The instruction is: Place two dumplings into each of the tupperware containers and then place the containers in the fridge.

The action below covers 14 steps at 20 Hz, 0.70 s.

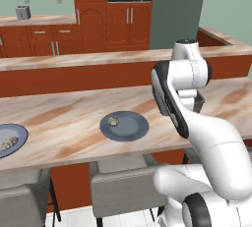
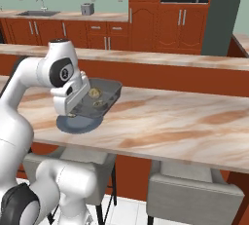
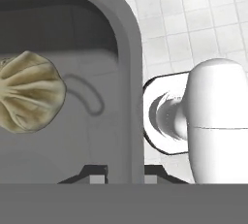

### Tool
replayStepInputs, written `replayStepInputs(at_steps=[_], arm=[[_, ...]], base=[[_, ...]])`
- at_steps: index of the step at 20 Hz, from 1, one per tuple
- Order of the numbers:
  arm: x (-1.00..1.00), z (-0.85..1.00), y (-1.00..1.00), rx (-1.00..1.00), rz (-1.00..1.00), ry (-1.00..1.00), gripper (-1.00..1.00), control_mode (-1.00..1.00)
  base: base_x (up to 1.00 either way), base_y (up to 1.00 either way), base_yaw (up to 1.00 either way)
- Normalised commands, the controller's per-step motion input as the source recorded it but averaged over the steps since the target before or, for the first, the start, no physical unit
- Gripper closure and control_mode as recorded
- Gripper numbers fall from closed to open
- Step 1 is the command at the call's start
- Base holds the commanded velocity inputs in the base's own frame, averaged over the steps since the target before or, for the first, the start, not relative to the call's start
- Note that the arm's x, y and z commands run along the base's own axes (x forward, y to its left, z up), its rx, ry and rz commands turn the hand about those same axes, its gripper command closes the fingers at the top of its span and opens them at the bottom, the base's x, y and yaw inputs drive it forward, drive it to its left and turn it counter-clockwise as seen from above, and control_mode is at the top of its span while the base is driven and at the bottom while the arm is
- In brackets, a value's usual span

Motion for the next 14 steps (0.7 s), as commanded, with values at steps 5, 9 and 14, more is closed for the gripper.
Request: replayStepInputs(at_steps=[5,9,14], arm=[[-0.36,0.06,-0.08,-0.01,0.01,0.00,1.00,-1.00],[-0.32,0.00,0.05,-0.02,0.00,0.00,1.00,-1.00],[-0.10,0.00,0.00,0.00,0.00,0.00,1.00,-1.00]], base=[[0.00,0.00,0.00],[0.00,0.00,0.00],[0.00,0.00,0.00]])
